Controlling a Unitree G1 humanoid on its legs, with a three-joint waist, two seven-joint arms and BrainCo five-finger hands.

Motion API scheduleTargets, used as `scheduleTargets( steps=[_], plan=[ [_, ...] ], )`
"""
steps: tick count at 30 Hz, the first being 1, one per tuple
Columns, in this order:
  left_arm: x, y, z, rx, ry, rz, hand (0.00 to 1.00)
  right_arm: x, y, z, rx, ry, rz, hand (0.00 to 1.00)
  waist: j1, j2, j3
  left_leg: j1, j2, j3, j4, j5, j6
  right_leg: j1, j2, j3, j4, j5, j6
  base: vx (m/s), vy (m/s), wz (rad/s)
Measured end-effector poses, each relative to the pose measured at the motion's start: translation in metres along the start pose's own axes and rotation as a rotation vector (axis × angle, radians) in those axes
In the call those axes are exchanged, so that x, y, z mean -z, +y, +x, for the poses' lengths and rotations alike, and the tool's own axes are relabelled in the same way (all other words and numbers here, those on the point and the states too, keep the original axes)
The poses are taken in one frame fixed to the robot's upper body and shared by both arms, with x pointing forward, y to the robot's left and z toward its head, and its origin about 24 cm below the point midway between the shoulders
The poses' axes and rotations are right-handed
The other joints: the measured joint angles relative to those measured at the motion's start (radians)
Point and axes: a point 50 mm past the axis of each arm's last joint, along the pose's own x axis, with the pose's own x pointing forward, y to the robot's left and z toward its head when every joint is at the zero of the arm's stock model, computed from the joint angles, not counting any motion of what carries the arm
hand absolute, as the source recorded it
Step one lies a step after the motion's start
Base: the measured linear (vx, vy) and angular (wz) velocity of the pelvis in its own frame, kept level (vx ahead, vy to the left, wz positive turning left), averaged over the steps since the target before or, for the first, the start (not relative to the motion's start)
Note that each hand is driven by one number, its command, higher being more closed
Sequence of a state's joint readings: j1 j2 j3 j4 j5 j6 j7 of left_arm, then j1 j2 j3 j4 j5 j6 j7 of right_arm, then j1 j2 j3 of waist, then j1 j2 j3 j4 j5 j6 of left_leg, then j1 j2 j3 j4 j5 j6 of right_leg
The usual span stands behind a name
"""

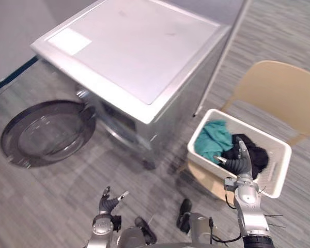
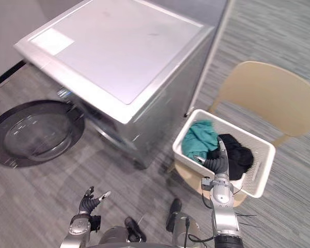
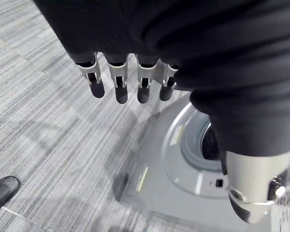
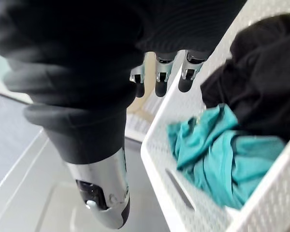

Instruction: Pick up the laundry basket with both hands and put the clothes into the washing machine.

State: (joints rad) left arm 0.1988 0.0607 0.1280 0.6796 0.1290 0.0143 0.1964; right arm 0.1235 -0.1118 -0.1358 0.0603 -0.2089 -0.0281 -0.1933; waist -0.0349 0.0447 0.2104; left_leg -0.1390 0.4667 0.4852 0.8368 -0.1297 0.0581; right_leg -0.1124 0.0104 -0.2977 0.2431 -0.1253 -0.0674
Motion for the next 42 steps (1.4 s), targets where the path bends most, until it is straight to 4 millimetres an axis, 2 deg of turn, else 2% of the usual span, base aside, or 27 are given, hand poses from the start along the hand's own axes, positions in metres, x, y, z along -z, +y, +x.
scheduleTargets(
  steps=[1, 2, 3, 4, 5, 6, 7, 8, 9, 12, 16, 17, 20, 22, 27, 30, 34, 35, 36, 38, 42],
  plan=[
    [0.007, -0.001, -0.001, 0.005, 0.028, 0.004, 0.0, -0.001, -0.002, 0.002, -0.009, -0.012, -0.033, 0.0, 0.005, -0.003, 0.001, -0.055, -0.038, -0.133, 0.091, -0.031, -0.037, 0.017, 0.009, 0.057, 0.0, -0.008, -0.01, 0.24, -0.02, -1.06],
    [0.006, 0.001, 0.0, -0.001, 0.024, 0.003, 0.0, -0.001, -0.004, 0.003, -0.009, -0.017, -0.047, 0.0, 0.006, -0.006, 0.002, -0.075, -0.064, -0.176, 0.099, -0.053, -0.05, 0.021, 0.007, 0.081, -0.004, -0.008, -0.01, 0.29, 0.008, -1.28],
    [0.005, 0.002, 0.001, -0.003, 0.023, 0.008, 0.0, -0.001, -0.006, 0.004, -0.01, -0.02, -0.079, 0.0, 0.014, -0.01, 0.001, -0.097, -0.116, -0.23, 0.074, -0.089, -0.081, 0.036, 0.003, 0.129, -0.011, -0.005, -0.006, 0.25, 0.039, -1.09],
    [0.007, 0.002, 0.0, -0.001, 0.029, 0.014, 0.0, 0.004, -0.007, 0.004, -0.016, -0.003, -0.098, 0.0, 0.021, -0.013, 0.002, -0.097, -0.169, -0.278, -0.015, -0.112, -0.1, 0.064, -0.004, 0.168, -0.028, 0.0, 0.001, 0.24, 0.064, -1.02],
    [0.009, 0.002, 0.0, 0.001, 0.035, 0.017, 0.0, 0.007, -0.006, 0.005, -0.021, 0.009, -0.107, 0.0, 0.021, -0.02, 0.005, -0.095, -0.198, -0.305, -0.075, -0.115, -0.104, 0.077, -0.009, 0.179, -0.035, 0.003, 0.005, 0.23, 0.117, -0.87],
    [0.01, 0.001, 0.0, 0.003, 0.041, 0.018, 0.0, 0.011, -0.006, 0.008, -0.028, 0.024, -0.14, 0.0, 0.022, -0.011, 0.002, -0.089, -0.254, -0.369, -0.23, -0.111, -0.11, 0.088, -0.02, 0.201, -0.039, 0.008, 0.013, 0.15, 0.124, -0.63],
    [0.011, 0.001, 0.0, 0.005, 0.043, 0.018, 0.0, 0.012, -0.006, 0.01, -0.032, 0.03, -0.157, 0.0, 0.022, -0.006, -0.002, -0.076, -0.279, -0.403, -0.32, -0.101, -0.126, 0.088, -0.022, 0.214, -0.04, 0.011, 0.017, 0.17, 0.191, -0.92],
    [0.012, -0.002, -0.001, 0.011, 0.047, 0.012, 0.0, 0.012, -0.005, 0.016, -0.049, 0.027, -0.193, 0.0, 0.026, 0.011, -0.001, -0.064, -0.305, -0.46, -0.474, -0.038, -0.177, 0.088, -0.012, 0.245, -0.045, 0.019, 0.036, 0.18, 0.284, -1.07],
    [0.014, -0.004, -0.001, 0.016, 0.057, 0.007, 0.0, 0.009, -0.003, 0.021, -0.067, 0.01, -0.231, 0.0, 0.032, 0.037, -0.005, -0.062, -0.307, -0.467, -0.521, 0.044, -0.158, 0.091, -0.001, 0.284, -0.057, 0.013, 0.073, 0.17, 0.283, -1.04],
    [0.012, -0.004, 0.001, 0.018, 0.046, 0.008, 0.0, 0.002, 0.005, 0.031, -0.109, -0.027, -0.303, 0.0, 0.028, 0.009, -0.005, -0.052, -0.346, -0.404, -0.542, 0.04, -0.151, 0.076, -0.057, 0.343, -0.092, 0.038, 0.125, 0.09, 0.233, -0.57],
    [0.013, 0.003, 0.004, 0.006, 0.053, 0.027, 0.0, -0.017, 0.027, 0.054, -0.23, -0.111, -0.435, 0.0, 0.048, 0.013, 0.013, -0.081, -0.368, -0.343, -0.533, 0.03, -0.117, 0.024, -0.085, 0.399, -0.109, 0.064, 0.166, -0.05, 0.168, -0.46],
    [0.006, 0.005, 0.007, 0.002, 0.031, 0.028, 0.0, -0.028, 0.032, 0.065, -0.254, -0.149, -0.481, 0.0, 0.05, 0.022, 0.044, -0.111, -0.369, -0.344, -0.513, 0.024, -0.101, 0.005, -0.086, 0.405, -0.107, 0.071, 0.173, -0.15, 0.106, -0.09],
    [-0.015, 0.006, 0.016, -0.006, -0.023, 0.015, 0.0, -0.063, 0.041, 0.09, -0.293, -0.248, -0.578, 0.0, 0.055, 0.031, 0.1, -0.205, -0.378, -0.343, -0.51, 0.043, -0.08, -0.093, -0.092, 0.407, -0.093, 0.093, 0.183, -0.18, 0.087, 0.04],
    [-0.034, 0.004, 0.021, -0.005, -0.072, -0.018, 0.0, -0.089, 0.038, 0.109, -0.284, -0.302, -0.638, 0.0, 0.072, 0.032, 0.17, -0.232, -0.396, -0.348, -0.543, 0.079, -0.071, -0.129, -0.106, 0.4, -0.094, 0.111, 0.189, -0.16, 0.073, 0.16],
    [-0.056, 0.007, 0.027, -0.028, -0.142, -0.056, 0.0, -0.12, 0.02, 0.133, -0.228, -0.334, -0.743, 0.0, 0.081, 0.039, 0.225, -0.287, -0.435, -0.399, -0.646, 0.178, -0.055, -0.186, -0.132, 0.336, -0.125, 0.143, 0.188, -0.03, 0.017, 0.41],
    [-0.068, 0.007, 0.029, -0.029, -0.173, -0.096, 0.0, -0.136, 0.007, 0.145, -0.18, -0.328, -0.79, 0.0, 0.116, 0.041, 0.239, -0.33, -0.442, -0.421, -0.71, 0.231, -0.054, -0.246, -0.132, 0.314, -0.129, 0.153, 0.184, 0.01, -0.014, 0.24],
    [-0.082, 0.003, 0.03, -0.031, -0.207, -0.144, 0.0, -0.151, -0.001, 0.154, -0.141, -0.329, -0.824, 0.0, 0.136, 0.051, 0.246, -0.372, -0.448, -0.462, -0.807, 0.308, -0.059, -0.31, -0.134, 0.271, -0.13, 0.156, 0.182, 0.01, -0.035, 0.32],
    [-0.085, 0.001, 0.03, -0.028, -0.219, -0.159, 0.0, -0.159, -0.004, 0.156, -0.127, -0.345, -0.842, 1.0, 0.142, 0.053, 0.248, -0.385, -0.447, -0.471, -0.837, 0.322, -0.069, -0.334, -0.135, 0.267, -0.127, 0.156, 0.182, 0.0, -0.029, 0.18],
    [-0.091, -0.003, 0.03, -0.018, -0.233, -0.179, 0.0, -0.164, -0.01, 0.157, -0.107, -0.353, -0.851, 1.0, 0.159, 0.055, 0.249, -0.399, -0.446, -0.481, -0.859, 0.336, -0.071, -0.357, -0.133, 0.262, -0.124, 0.155, 0.181, 0.0, -0.03, 0.13],
    [-0.099, -0.01, 0.028, 0.0, -0.255, -0.213, 0.0, -0.168, -0.016, 0.157, -0.078, -0.37, -0.861, 1.0, 0.162, 0.058, 0.251, -0.415, -0.445, -0.489, -0.878, 0.348, -0.075, -0.378, -0.133, 0.246, -0.115, 0.151, 0.178, 0.02, -0.028, 0.17],
    [-0.117, -0.02, 0.023, 0.032, -0.317, -0.267, 0.0, -0.184, -0.009, 0.154, -0.064, -0.443, -0.852, 1.0, 0.165, 0.057, 0.251, -0.428, -0.447, -0.504, -0.877, 0.35, -0.075, -0.421, -0.137, 0.233, -0.032, 0.105, 0.166, 0.03, -0.02, 0.14]
  ],
)
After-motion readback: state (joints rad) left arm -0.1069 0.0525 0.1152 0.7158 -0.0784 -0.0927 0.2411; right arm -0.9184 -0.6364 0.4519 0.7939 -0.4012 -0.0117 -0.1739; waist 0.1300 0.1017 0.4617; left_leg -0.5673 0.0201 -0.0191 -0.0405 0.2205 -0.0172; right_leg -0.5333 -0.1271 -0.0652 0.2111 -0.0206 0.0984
